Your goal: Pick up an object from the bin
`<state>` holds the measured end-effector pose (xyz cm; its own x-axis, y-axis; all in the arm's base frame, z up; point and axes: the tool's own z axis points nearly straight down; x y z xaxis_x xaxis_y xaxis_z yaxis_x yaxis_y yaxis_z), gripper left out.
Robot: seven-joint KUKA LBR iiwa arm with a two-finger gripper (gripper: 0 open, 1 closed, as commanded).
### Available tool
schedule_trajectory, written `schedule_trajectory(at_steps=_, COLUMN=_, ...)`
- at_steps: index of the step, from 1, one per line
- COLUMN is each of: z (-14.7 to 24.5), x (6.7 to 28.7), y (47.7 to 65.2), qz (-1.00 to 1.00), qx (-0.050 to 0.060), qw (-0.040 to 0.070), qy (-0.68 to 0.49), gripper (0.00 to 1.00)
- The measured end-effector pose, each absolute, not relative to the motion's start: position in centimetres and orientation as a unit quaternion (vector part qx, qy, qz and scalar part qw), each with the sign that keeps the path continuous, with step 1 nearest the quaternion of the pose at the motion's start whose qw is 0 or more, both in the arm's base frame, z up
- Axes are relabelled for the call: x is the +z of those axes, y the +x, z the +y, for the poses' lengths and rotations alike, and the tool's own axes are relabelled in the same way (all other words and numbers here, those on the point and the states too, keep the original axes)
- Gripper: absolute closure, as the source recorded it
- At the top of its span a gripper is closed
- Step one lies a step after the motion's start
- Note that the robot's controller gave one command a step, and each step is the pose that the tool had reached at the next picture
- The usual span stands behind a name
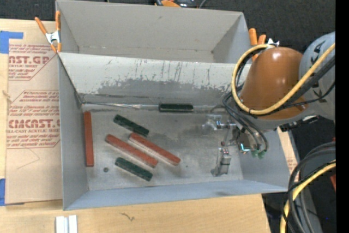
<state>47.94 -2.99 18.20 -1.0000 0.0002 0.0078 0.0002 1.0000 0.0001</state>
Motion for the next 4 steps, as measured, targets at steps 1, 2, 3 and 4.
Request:
schedule_trajectory(at_steps=1, z=2.6, x=6.5, y=49.5, qz=-0.999, qx=-0.001, qw=0.001, qy=0.052, gripper=0.0)
schedule_trajectory(at_steps=2, z=2.5, x=6.9, y=49.5, qz=-0.999, qx=0.0, qw=0.0, qy=0.051, gripper=1.0)
schedule_trajectory(at_steps=3, z=4.4, x=6.9, y=49.4, qz=-1.0, qx=-0.001, qw=0.0, qy=-0.009, gripper=1.0)
schedule_trajectory(at_steps=4, z=4.3, x=6.9, y=49.4, qz=-1.0, qx=-0.001, qw=0.0, qy=-0.009, gripper=0.0)
